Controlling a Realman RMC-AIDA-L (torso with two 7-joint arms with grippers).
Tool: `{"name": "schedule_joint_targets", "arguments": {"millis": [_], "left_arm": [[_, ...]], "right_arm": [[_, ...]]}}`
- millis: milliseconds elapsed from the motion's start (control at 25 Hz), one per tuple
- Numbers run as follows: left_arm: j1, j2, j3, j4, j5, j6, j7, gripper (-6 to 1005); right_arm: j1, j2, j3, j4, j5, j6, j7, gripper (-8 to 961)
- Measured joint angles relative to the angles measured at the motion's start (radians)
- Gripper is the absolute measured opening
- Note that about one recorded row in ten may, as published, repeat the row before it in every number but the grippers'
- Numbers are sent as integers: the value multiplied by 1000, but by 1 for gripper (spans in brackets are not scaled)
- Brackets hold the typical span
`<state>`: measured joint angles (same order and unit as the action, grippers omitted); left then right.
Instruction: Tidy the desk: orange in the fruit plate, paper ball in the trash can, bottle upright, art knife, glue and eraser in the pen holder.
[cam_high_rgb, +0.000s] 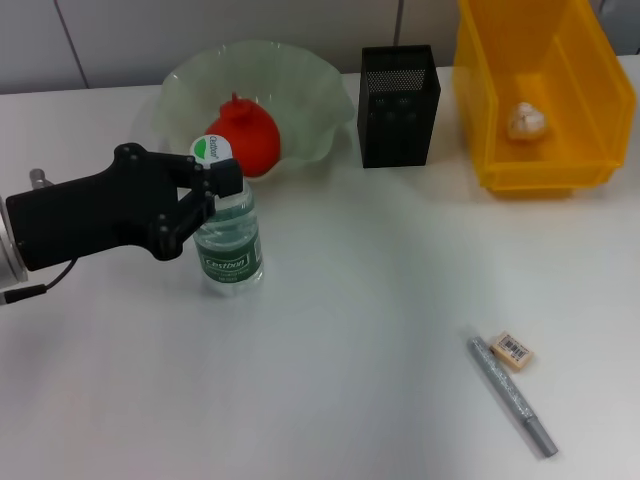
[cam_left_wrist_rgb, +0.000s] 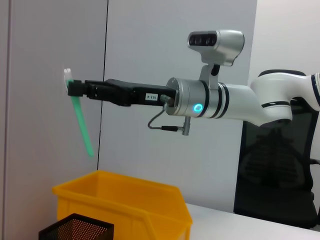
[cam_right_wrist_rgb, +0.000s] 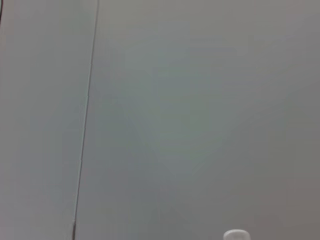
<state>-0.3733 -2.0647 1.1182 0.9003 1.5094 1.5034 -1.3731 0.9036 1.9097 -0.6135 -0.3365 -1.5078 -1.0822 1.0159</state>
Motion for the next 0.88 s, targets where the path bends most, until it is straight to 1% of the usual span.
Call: {"name": "schedule_joint_targets", "arguments": {"millis": [120, 280, 480, 520, 720, 880], "left_arm": [[3, 0, 0, 0, 0, 4, 0, 20], [4, 0, 0, 0, 0, 6, 0, 20], [5, 0, 1, 0, 0, 14, 3, 20], [5, 0, 1, 0, 0, 14, 3, 20], [5, -1, 0, -1, -1, 29, 11, 20], [6, -2, 2, -3, -2, 31, 12, 20]], "right_arm": [[3, 3, 0, 10, 20, 2, 39, 217], [-3, 14, 0, 13, 24, 2, 100, 218], [-30, 29, -12, 42, 24, -10, 150, 219], [-30, 29, -12, 42, 24, -10, 150, 220], [-50, 44, -13, 50, 17, -23, 151, 221], [-55, 47, -16, 45, 14, -23, 147, 223]]}}
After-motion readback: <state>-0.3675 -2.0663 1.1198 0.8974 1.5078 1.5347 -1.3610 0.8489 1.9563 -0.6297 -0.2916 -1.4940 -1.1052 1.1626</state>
